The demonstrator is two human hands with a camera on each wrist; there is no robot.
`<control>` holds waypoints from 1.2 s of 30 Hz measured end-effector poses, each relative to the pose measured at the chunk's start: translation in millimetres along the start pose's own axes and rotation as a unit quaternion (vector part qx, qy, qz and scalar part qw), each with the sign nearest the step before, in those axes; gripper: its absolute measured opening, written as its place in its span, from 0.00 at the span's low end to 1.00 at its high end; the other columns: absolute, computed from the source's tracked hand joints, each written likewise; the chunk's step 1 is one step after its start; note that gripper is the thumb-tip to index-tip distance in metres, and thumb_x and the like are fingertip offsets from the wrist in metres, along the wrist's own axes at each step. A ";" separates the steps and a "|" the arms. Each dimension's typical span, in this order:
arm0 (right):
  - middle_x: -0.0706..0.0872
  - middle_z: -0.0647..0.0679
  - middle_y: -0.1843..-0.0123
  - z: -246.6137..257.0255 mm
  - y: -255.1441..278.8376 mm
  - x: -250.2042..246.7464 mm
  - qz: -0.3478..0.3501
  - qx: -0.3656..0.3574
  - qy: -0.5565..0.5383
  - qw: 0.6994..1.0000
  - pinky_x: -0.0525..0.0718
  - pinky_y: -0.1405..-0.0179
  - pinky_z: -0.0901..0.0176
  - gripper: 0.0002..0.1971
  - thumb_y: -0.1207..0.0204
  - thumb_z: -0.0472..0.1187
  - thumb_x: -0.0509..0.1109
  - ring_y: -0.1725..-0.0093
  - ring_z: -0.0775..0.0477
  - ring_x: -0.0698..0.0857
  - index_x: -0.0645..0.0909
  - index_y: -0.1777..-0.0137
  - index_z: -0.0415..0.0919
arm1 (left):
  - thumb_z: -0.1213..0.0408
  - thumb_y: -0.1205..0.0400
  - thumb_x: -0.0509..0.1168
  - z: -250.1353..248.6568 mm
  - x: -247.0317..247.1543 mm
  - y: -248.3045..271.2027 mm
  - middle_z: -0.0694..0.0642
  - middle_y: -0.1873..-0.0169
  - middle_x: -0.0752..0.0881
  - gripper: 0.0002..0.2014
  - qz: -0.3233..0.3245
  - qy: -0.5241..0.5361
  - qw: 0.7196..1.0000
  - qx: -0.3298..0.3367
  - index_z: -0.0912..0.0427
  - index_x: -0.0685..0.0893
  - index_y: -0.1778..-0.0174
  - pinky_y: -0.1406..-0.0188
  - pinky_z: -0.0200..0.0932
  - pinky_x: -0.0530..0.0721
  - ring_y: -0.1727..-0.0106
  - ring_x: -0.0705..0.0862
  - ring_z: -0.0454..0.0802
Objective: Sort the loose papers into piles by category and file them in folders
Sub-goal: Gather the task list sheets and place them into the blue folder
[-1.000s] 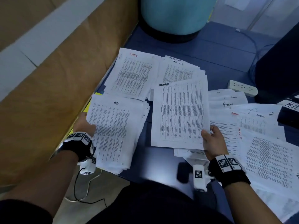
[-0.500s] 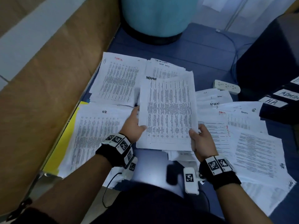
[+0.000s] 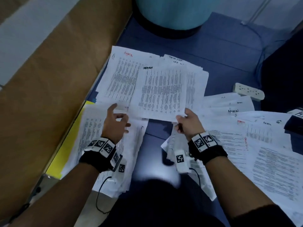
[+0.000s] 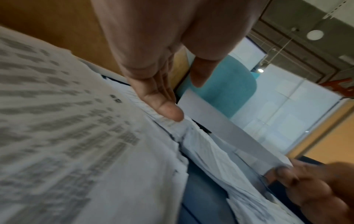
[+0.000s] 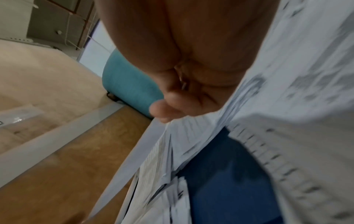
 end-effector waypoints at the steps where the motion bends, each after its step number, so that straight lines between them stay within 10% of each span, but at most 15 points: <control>1: 0.81 0.42 0.71 3.2 -11.6 13.4 0.000 0.013 -0.008 1.000 0.67 0.84 0.65 0.20 0.16 0.29 0.60 0.83 0.52 0.76 0.65 0.31 0.49 | 0.69 0.16 0.62 7.2 -11.6 -1.3 0.56 0.48 0.82 0.27 -0.012 0.003 1.000 -0.010 0.49 0.63 0.22 0.68 0.51 0.87 0.63 0.87 0.55; 7: 0.82 0.41 0.67 16.9 -56.3 80.8 0.025 0.080 -0.001 0.996 0.68 0.88 0.68 0.26 0.11 0.34 0.54 0.85 0.52 0.75 0.56 0.15 0.44 | 0.69 0.15 0.62 38.9 -66.3 4.9 0.57 0.46 0.83 0.23 -0.041 -0.003 0.998 -0.053 0.50 0.67 0.25 0.59 0.57 0.88 0.56 0.88 0.58; 13: 0.84 0.37 0.57 21.2 -73.0 124.9 0.048 0.028 0.134 0.989 0.86 0.62 0.50 0.11 0.17 0.43 0.65 0.65 0.39 0.84 0.76 0.45 0.34 | 0.70 0.15 0.61 39.5 -76.2 8.9 0.55 0.48 0.84 0.18 -0.029 -0.037 0.998 -0.045 0.49 0.71 0.32 0.58 0.55 0.88 0.55 0.88 0.55; 16: 0.83 0.39 0.63 25.7 -64.7 116.0 0.043 0.010 0.178 0.983 0.84 0.67 0.53 0.12 0.20 0.45 0.67 0.70 0.42 0.82 0.70 0.61 0.42 | 0.69 0.14 0.60 27.7 -63.0 9.2 0.52 0.49 0.84 0.16 -0.001 -0.066 0.998 -0.025 0.49 0.72 0.32 0.60 0.50 0.87 0.55 0.87 0.52; 20: 0.84 0.44 0.64 26.0 -40.3 56.7 -0.003 -0.006 0.183 0.983 0.72 0.83 0.66 0.09 0.20 0.46 0.67 0.77 0.47 0.78 0.76 0.52 0.39 | 0.71 0.15 0.59 11.9 -21.1 11.7 0.53 0.50 0.84 0.13 0.048 -0.077 0.996 0.010 0.50 0.76 0.39 0.61 0.47 0.84 0.56 0.86 0.53; 30: 0.89 0.43 0.51 -77.4 54.7 -177.6 -0.147 0.063 0.222 0.962 0.87 0.56 0.47 0.11 0.25 0.50 0.72 0.56 0.40 0.87 0.80 0.57 0.42 | 0.65 0.24 0.65 3.7 154.8 55.3 0.52 0.52 0.83 0.14 0.251 -0.148 0.954 0.071 0.52 0.78 0.43 0.51 0.46 0.78 0.52 0.81 0.49; 36: 0.79 0.36 0.31 -139.4 104.1 -268.5 -0.248 0.147 0.263 0.921 0.75 0.47 0.54 0.29 0.24 0.48 0.75 0.35 0.36 0.80 0.73 0.28 0.36 | 0.66 0.20 0.67 26.0 231.0 95.3 0.52 0.31 0.78 0.22 0.287 -0.321 0.895 0.116 0.57 0.76 0.29 0.30 0.45 0.72 0.30 0.75 0.50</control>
Point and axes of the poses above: each hand's wrist, its own y-axis away from the middle knuckle, its own x-axis out of the palm, z = x × y, the point moved 7 cm from there along -y, towards the middle knuckle
